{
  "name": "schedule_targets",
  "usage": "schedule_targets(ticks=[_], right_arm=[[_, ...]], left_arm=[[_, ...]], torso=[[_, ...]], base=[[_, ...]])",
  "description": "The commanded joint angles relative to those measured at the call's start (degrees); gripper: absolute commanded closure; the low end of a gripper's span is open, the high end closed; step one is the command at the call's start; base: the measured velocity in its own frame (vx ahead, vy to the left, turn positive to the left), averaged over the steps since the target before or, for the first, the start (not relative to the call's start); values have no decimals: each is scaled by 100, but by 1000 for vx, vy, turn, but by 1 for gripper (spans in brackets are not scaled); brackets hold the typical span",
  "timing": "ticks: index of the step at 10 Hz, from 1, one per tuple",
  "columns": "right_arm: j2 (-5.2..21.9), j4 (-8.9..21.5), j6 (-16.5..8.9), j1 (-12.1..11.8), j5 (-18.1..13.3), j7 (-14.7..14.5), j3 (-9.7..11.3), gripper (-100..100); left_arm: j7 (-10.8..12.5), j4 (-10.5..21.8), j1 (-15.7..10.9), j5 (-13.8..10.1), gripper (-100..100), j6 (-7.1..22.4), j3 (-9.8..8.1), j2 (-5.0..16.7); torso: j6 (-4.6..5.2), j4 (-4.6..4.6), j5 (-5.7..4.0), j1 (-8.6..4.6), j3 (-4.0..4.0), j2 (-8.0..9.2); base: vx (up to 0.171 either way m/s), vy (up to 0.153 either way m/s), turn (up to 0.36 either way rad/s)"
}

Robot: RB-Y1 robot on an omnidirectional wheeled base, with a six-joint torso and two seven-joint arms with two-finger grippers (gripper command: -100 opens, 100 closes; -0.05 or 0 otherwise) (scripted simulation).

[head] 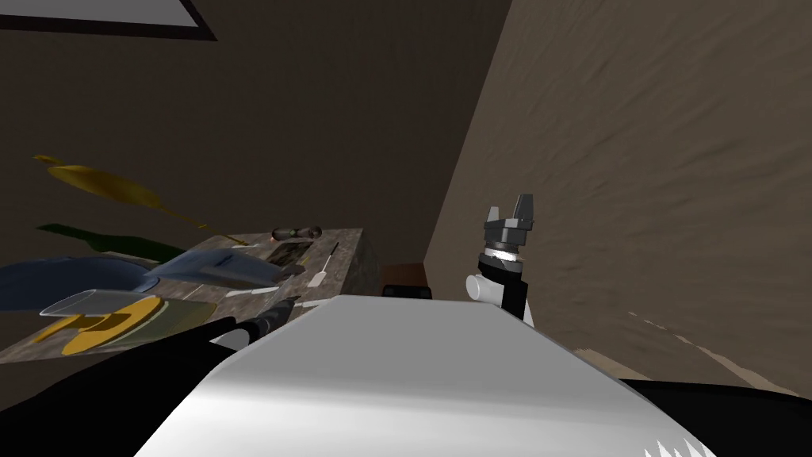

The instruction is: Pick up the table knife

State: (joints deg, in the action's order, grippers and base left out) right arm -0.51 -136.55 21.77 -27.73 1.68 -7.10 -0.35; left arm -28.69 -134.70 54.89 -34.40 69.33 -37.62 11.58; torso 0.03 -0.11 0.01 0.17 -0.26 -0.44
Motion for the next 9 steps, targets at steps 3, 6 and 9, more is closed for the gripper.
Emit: schedule_targets(ticks=[3,6,9], right_arm=[[0,0,0,0,0,0,0,0],[0,0,0,0,0,0,0,0],[0,0,0,0,0,0,0,0]], left_arm=[[-62,3,123,-169,-100,490,-157,25],[-172,58,321,-385,-100,896,-313,21],[-277,121,524,-604,-100,1294,-457,29]], torso=[[1,1,0,0,2,3],[2,-3,1,3,-7,-11],[1,1,1,1,2,5]], base=[[95,27,-19],[123,25,-29],[91,22,-28]])
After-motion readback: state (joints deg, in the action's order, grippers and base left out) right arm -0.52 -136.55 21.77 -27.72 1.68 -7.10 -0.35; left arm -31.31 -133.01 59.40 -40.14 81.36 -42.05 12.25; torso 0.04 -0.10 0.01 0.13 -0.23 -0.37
